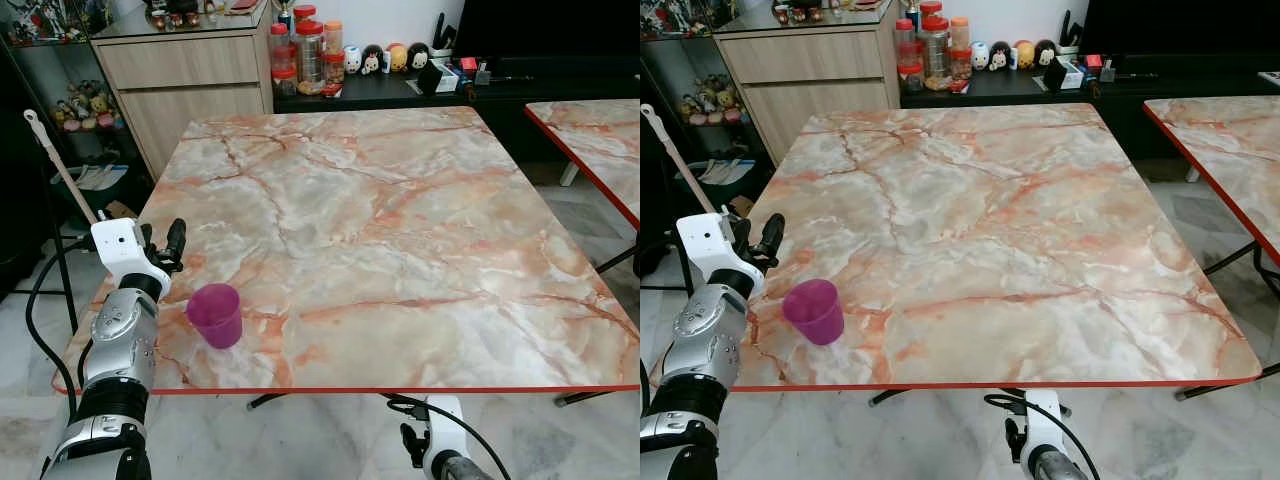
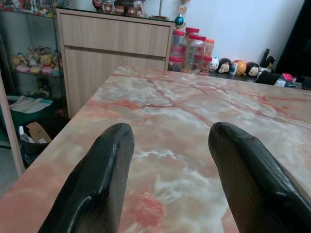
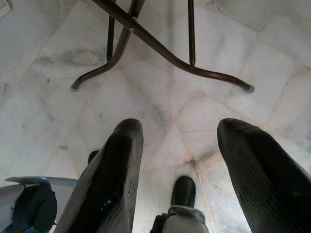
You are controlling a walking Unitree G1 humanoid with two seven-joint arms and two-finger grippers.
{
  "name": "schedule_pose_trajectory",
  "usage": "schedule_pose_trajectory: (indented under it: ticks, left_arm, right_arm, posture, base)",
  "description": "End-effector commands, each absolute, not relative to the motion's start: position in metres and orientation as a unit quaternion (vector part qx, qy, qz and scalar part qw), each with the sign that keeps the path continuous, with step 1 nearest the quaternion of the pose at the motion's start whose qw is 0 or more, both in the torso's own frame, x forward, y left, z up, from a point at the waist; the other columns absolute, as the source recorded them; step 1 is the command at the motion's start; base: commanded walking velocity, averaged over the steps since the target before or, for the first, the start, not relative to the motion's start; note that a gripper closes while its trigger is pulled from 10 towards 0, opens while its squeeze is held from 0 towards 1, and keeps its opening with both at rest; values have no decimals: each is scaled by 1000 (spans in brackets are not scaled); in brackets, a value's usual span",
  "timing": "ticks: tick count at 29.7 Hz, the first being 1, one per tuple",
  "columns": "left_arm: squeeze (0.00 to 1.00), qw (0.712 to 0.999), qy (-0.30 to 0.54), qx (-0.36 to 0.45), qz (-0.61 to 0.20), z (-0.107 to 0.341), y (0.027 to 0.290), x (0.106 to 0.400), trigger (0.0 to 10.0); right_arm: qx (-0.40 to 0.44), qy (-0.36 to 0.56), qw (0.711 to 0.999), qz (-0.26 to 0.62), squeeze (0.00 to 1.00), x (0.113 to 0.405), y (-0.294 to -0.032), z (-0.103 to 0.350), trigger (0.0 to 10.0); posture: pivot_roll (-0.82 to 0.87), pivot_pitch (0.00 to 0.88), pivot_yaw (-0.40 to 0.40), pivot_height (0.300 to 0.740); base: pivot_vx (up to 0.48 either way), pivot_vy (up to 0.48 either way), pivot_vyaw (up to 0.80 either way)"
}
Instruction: Setting the table
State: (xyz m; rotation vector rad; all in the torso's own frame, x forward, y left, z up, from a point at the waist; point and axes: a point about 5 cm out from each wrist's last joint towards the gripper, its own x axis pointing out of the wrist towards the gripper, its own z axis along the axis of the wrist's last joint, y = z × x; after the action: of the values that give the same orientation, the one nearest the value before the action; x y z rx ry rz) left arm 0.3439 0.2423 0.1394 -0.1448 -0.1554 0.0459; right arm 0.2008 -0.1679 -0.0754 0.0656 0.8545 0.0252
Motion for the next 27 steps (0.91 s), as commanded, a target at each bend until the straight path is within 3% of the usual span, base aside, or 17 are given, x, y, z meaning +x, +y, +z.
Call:
schedule_pose_trajectory:
  ticks: [1, 19, 27]
  left_arm:
    - [0, 994, -86, -68, 23, 142, 245, 343, 10000]
    - [0, 992, -103, -36, -59, 156, 243, 339, 10000]
    - [0, 983, -62, 17, -170, 155, 230, 331, 10000]
  right_arm:
    - [36, 411, 911, 10, 0, 201, -167, -75, 10000]
    - [36, 411, 911, 12, 0, 202, -166, -75, 10000]
    - [37, 411, 911, 13, 0, 202, -166, -75, 10000]
  posture:
    - [9, 0, 60, 740]
    - [14, 0, 59, 740]
    - [14, 0, 59, 740]
  base:
    - [0, 0, 0]
    - [0, 0, 0]
    - [0, 0, 0]
